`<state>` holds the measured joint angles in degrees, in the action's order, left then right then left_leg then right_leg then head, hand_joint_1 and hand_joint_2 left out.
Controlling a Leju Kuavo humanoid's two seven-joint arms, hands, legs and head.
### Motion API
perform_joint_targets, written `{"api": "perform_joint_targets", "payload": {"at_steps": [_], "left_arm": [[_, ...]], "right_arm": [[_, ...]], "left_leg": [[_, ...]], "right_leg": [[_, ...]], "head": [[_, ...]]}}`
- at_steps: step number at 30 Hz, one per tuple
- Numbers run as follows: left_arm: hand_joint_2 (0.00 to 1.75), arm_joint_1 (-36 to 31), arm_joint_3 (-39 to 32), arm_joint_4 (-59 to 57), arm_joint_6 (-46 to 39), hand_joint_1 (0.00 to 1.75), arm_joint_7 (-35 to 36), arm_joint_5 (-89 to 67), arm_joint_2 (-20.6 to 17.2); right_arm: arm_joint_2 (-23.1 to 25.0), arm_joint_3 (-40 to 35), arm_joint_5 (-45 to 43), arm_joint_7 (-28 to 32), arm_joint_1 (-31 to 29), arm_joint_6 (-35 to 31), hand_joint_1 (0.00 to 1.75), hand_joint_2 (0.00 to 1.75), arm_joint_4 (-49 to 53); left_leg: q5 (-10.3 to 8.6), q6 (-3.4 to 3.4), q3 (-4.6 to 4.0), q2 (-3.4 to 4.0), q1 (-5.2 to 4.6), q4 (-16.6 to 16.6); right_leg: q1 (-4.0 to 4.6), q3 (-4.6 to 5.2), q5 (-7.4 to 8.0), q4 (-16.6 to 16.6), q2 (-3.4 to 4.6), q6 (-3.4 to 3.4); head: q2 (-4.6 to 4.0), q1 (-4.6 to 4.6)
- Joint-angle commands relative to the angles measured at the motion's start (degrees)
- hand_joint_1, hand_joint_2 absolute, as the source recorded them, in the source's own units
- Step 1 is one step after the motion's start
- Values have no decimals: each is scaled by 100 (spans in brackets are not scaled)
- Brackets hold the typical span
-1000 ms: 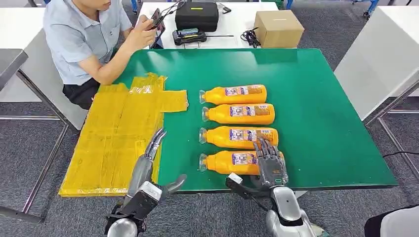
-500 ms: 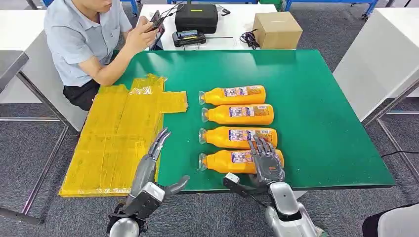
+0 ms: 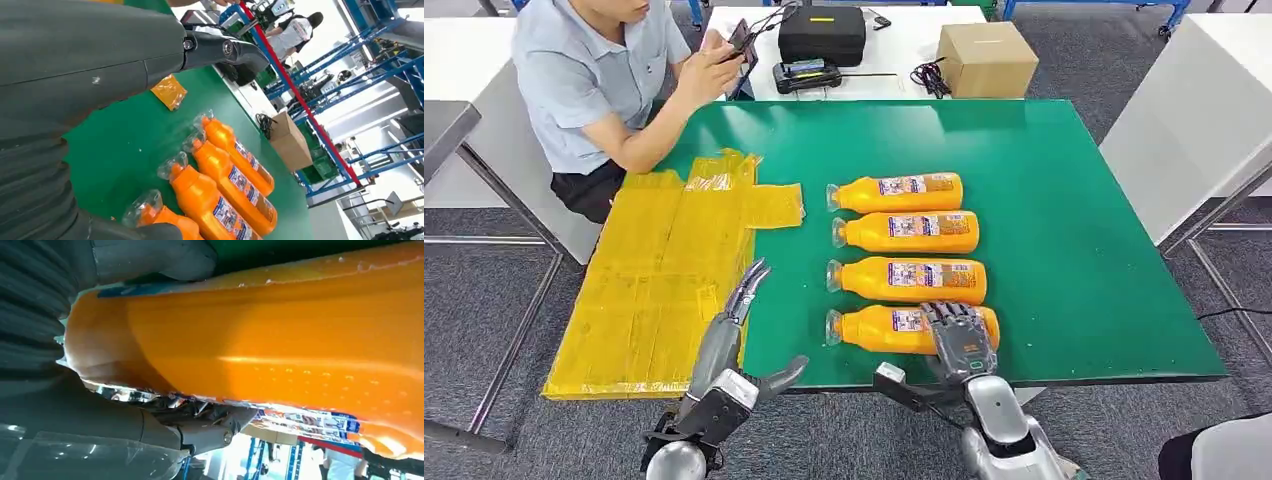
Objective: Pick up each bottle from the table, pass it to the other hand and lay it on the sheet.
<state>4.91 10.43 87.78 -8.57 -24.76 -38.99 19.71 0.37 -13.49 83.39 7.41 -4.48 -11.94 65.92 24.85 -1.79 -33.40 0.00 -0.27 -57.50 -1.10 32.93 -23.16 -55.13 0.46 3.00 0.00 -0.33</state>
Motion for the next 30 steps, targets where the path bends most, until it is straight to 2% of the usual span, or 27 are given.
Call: {"api": "perform_joint_targets", "payload": {"at_steps": [1, 4, 6, 7, 9, 17, 23, 25, 30], "left_arm": [[175, -136, 107, -211, -1, 0, 7, 7, -33], [175, -146, 118, -233, 29, 0, -12, 30, -38], [175, -192, 103, -313, 43, 0, -47, 145, -17], [175, -195, 74, -321, 7, 0, -48, 185, 5], [175, -221, 34, -353, -109, 0, 37, 642, 29], [175, -304, 19, -911, 51, 0, 779, 2122, 29], [175, -403, -146, -1313, 129, 0, 997, 2955, 29], [175, -459, -220, -1564, 495, 0, 1249, 3563, 29], [175, -685, -93, -2204, 1077, 0, 1226, 3970, 29]], "right_arm": [[-144, -76, -187, 1, 209, 201, 175, 175, -120], [-123, 69, -630, 222, 251, 261, 175, 175, -133], [-52, 386, -1960, 910, 388, 582, 175, 175, -37], [-58, 431, -2120, 983, 423, 615, 175, 175, -9], [74, 693, -2986, 1286, 575, 854, 175, 175, 257], [335, 992, -3924, 1556, 772, 1240, 175, 175, 1188], [360, 1053, -4063, 1654, 625, 1320, 175, 175, 1294], [378, 1048, -4409, 1835, 517, 1543, 175, 175, 1288], [423, 831, -4649, 1999, 124, 1651, 175, 175, 1078]], "left_leg": [[0, 10, 1, -25, 8, 3], [2, 12, -3, -28, 10, 2], [2, 12, -5, -34, 10, 1], [0, 8, -3, -37, 7, 4], [1, 7, -3, -35, 5, 4], [15, 10, 6, -14, 2, 3], [15, 10, -2, -6, 4, 5], [14, 7, -6, -4, 4, 3], [13, 8, -24, 3, 3, 2]], "right_leg": [[8, -13, -9, 7, -28, -9], [10, -14, -11, 8, -28, -11], [10, -14, -13, 6, -33, -12], [7, -14, -12, 7, -33, -6], [5, -11, -12, 7, -29, -4], [3, -5, -11, 2, -12, -6], [4, -3, -9, 6, -4, -6], [4, 0, -10, 3, -2, -6], [2, 12, -7, 4, 8, -9]], "head": [[0, 2], [0, 2], [0, 2], [0, 2], [0, 2], [0, 0], [0, 2], [0, 0], [0, 2]]}}
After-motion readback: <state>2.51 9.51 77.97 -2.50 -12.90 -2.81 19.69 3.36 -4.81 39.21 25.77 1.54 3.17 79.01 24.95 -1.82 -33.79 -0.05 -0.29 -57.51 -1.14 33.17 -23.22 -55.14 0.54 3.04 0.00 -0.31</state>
